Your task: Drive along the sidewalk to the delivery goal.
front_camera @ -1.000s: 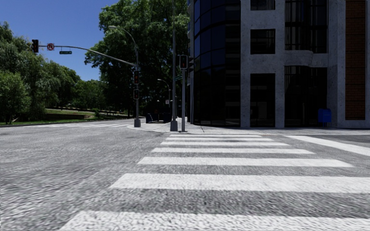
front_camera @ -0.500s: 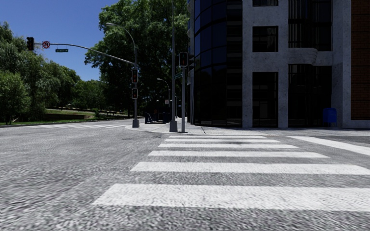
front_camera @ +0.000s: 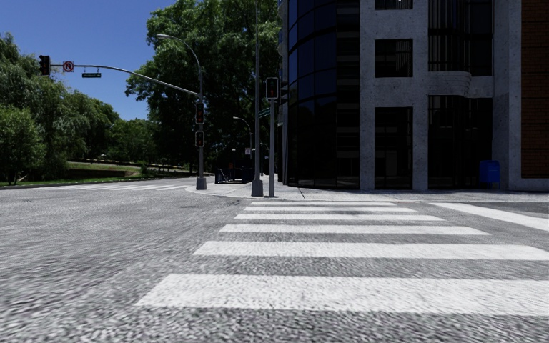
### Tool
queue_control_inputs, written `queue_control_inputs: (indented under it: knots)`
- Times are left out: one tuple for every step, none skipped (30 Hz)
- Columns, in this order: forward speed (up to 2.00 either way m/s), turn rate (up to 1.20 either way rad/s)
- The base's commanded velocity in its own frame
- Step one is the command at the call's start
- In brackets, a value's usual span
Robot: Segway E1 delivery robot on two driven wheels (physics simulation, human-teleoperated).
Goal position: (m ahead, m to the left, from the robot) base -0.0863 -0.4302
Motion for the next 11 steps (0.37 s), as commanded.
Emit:
queue_control_inputs:
  knots:
    - [0.00,0.00]
    - [0.00,0.00]
    - [0.00,0.00]
    - [0.00,0.00]
    - [0.00,0.00]
    - [0.00,0.00]
    - [0.00,0.00]
    - [0.00,0.00]
    - [0.00,0.00]
    - [0.00,0.00]
    - [0.00,0.00]
